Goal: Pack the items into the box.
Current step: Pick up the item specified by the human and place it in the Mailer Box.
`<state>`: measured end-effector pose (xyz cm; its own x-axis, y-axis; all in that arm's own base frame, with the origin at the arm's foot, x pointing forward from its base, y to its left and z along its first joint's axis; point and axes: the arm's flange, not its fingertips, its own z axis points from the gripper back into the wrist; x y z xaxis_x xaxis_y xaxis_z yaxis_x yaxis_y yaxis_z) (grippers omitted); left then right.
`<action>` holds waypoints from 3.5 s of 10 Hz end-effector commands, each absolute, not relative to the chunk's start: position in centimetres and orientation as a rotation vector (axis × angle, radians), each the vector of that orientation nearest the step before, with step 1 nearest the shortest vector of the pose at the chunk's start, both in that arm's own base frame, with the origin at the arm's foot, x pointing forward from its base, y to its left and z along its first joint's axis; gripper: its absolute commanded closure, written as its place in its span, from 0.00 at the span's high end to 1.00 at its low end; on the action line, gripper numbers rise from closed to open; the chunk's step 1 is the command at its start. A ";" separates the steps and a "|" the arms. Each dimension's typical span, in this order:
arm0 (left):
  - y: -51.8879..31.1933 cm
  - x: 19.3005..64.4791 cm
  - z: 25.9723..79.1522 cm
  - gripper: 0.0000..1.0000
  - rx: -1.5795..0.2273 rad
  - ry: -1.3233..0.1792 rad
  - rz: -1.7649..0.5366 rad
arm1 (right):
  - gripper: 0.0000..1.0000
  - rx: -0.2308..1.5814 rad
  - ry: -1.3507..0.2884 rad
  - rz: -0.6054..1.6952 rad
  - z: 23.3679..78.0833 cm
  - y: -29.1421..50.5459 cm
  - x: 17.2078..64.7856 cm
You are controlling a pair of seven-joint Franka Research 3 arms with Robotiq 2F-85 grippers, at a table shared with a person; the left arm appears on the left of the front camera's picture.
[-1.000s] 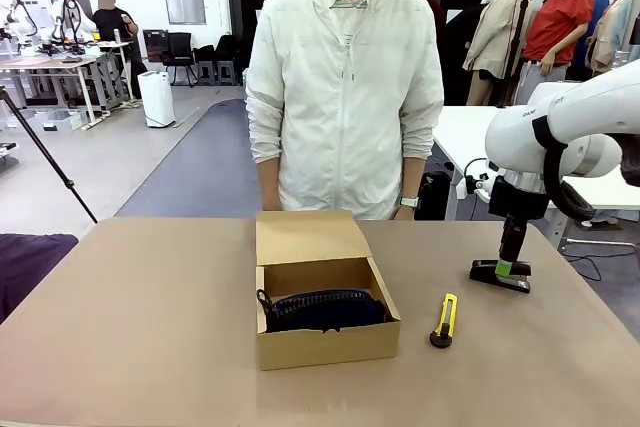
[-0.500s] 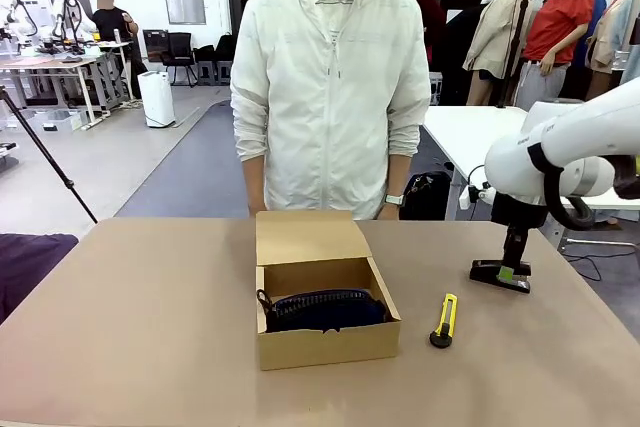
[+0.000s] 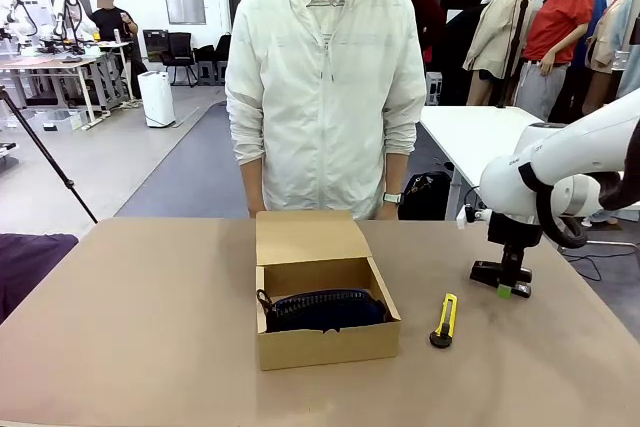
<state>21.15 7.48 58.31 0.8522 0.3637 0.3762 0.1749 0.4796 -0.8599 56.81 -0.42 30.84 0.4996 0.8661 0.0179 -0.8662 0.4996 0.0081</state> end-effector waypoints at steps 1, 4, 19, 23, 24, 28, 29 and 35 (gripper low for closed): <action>7.5 21.0 58.6 1.00 -1.101 -0.569 0.124 | 0.00 -0.011 -0.041 1.042 30.8 -0.6 56.9; 7.5 21.0 58.6 1.00 -1.101 -0.569 0.124 | 0.00 -0.004 -0.042 1.030 30.7 -0.5 56.9; 7.5 21.0 58.6 1.00 -1.101 -0.569 0.124 | 0.00 -0.021 -0.009 0.949 48.0 -0.8 49.9; 7.5 21.0 58.6 1.00 -1.101 -0.569 0.124 | 0.00 -0.004 0.004 0.933 48.9 -0.8 48.9; 7.5 21.0 58.6 1.00 -1.101 -0.569 0.124 | 0.00 -0.036 -0.076 1.083 49.8 3.9 49.1; 7.5 21.0 58.6 1.00 -1.101 -0.569 0.124 | 0.00 0.021 -0.236 1.592 51.6 23.9 45.8; 7.5 21.0 58.6 1.00 -1.101 -0.569 0.124 | 0.00 0.051 -0.286 1.727 51.1 28.7 43.9; 7.5 21.0 58.6 1.00 -1.101 -0.569 0.124 | 0.00 0.015 -0.287 1.837 49.9 35.1 39.9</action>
<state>21.14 7.50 58.33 0.8519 0.3643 0.3762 0.1744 0.4801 -0.8597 40.20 35.59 49.19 -0.3108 0.9388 0.1485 -0.9392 -0.2794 -0.1995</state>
